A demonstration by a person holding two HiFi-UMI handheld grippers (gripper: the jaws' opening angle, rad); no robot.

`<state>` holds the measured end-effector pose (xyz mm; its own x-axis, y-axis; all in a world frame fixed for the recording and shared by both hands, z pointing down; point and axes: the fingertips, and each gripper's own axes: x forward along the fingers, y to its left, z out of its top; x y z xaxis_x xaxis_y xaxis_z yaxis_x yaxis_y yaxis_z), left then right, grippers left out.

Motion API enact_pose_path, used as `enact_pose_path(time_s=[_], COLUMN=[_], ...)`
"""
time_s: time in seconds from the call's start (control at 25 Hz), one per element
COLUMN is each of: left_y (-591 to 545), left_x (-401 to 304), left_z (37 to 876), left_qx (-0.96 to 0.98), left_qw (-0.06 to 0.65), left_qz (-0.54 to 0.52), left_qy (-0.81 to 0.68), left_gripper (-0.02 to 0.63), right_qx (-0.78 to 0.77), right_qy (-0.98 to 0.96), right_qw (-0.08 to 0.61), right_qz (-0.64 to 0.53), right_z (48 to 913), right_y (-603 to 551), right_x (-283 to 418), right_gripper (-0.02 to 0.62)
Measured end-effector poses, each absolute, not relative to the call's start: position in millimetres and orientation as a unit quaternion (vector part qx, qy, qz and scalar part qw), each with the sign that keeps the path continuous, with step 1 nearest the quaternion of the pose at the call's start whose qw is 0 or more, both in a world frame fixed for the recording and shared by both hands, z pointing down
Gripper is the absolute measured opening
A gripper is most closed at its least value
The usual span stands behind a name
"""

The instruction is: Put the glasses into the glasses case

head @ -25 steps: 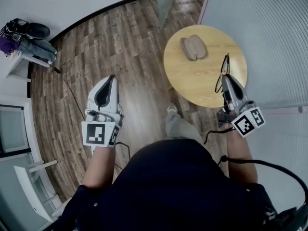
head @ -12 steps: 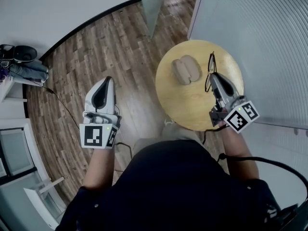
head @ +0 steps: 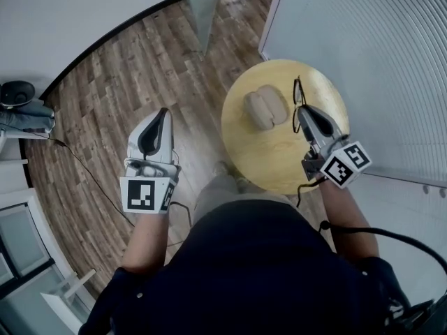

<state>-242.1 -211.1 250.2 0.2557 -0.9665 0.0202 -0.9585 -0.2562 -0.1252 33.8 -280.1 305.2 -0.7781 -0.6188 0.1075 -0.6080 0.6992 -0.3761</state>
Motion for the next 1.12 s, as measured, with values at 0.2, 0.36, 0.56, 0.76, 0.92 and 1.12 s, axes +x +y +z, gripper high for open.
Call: enact_pose_path(time_s=[0.2,0.36,0.56,0.76,0.92,1.12], left_y=[-230,-256,-277,-297,-309,-328], left_x=[-247,-248,-254,-259,-255,-238], left_z=[245,254,267,289,315,354], left_qx=[-0.804,-0.814,-0.816,-0.816,-0.816,-0.826], left_qw=[0.052,0.036,0.023,0.003,-0.002,-0.023], left_qz=[-0.025,-0.031,-0.040,-0.055,-0.071,-0.077], left_qy=[0.592,0.579,0.576,0.576,0.573,0.558], left_gripper=[0.000,0.002,0.000,0.002,0.002,0.002], right_qx=[-0.362,-0.371,-0.381,-0.383,-0.376,-0.374], right_qy=[0.908,0.903,0.894,0.888,0.886,0.879], right_qw=[0.009,0.000,-0.009,-0.021,-0.036,-0.051], right_qz=[-0.211,-0.216,-0.235,-0.255,-0.270,-0.289], right_z=[331,341,360,381,413,459], right_y=[-289,-304,-324,-341,-348,-365], right_x=[25,21,20,14,11,14], right_gripper=[0.028,0.028,0.028,0.028,0.028,0.028])
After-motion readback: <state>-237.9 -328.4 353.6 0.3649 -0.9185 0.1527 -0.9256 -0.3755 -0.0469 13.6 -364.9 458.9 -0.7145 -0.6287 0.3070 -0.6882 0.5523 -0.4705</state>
